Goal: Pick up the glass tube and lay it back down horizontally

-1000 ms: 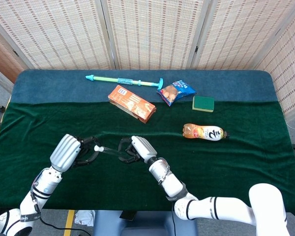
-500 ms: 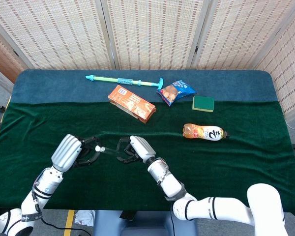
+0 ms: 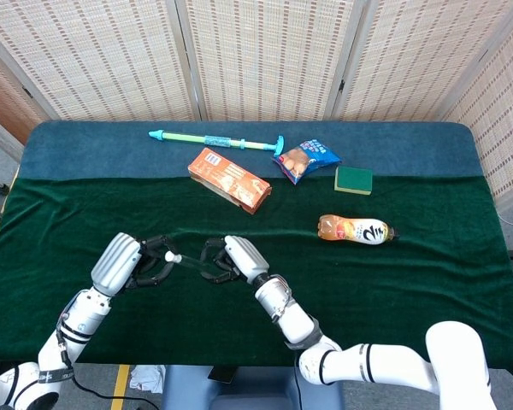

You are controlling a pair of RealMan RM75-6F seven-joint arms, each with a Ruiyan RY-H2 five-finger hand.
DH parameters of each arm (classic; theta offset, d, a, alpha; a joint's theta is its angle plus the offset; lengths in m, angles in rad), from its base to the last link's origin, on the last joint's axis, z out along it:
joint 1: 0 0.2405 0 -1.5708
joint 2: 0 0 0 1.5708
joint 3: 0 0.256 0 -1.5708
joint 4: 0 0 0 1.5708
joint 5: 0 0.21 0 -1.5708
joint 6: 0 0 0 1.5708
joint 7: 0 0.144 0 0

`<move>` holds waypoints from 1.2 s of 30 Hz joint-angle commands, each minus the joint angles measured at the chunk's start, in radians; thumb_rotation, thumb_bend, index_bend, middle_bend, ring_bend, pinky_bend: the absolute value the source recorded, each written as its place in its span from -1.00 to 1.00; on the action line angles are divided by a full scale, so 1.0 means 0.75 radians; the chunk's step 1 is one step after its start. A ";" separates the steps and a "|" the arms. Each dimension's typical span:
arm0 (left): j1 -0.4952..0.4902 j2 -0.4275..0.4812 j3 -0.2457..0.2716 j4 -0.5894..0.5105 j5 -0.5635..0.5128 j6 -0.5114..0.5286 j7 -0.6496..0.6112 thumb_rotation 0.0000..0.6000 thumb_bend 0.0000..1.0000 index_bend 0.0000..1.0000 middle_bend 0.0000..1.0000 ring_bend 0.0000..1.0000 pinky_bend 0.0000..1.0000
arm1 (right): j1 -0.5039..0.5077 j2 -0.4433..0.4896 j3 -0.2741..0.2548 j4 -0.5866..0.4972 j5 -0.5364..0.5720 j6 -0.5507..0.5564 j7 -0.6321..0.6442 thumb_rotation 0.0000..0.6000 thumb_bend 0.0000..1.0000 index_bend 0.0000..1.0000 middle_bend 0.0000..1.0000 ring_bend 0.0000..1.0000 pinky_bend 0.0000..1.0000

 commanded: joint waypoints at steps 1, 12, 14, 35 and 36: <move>-0.001 -0.003 0.001 0.003 0.000 -0.001 -0.002 1.00 -0.02 0.19 1.00 0.82 0.88 | 0.000 -0.002 0.001 0.000 -0.004 0.002 0.002 1.00 -0.05 0.91 1.00 1.00 1.00; -0.011 0.019 0.013 0.002 -0.005 -0.038 -0.013 1.00 -0.04 -0.25 1.00 0.80 0.88 | -0.001 0.001 -0.008 0.009 0.009 -0.005 -0.026 1.00 -0.05 0.91 1.00 1.00 1.00; -0.011 0.031 0.013 -0.003 -0.010 -0.043 -0.014 1.00 -0.12 -0.57 1.00 0.79 0.88 | -0.001 0.017 -0.015 0.006 0.018 -0.011 -0.050 1.00 -0.04 0.91 1.00 1.00 1.00; 0.072 0.049 0.040 0.108 -0.047 0.019 0.320 1.00 -0.37 -0.83 0.01 -0.34 -0.27 | 0.071 0.045 -0.220 0.144 0.255 0.098 -0.727 1.00 -0.04 0.61 1.00 1.00 1.00; 0.074 0.050 0.044 0.105 -0.051 0.015 0.320 1.00 -0.38 -0.83 0.01 -0.35 -0.29 | 0.069 0.032 -0.227 0.162 0.260 0.103 -0.742 1.00 -0.04 0.55 1.00 1.00 1.00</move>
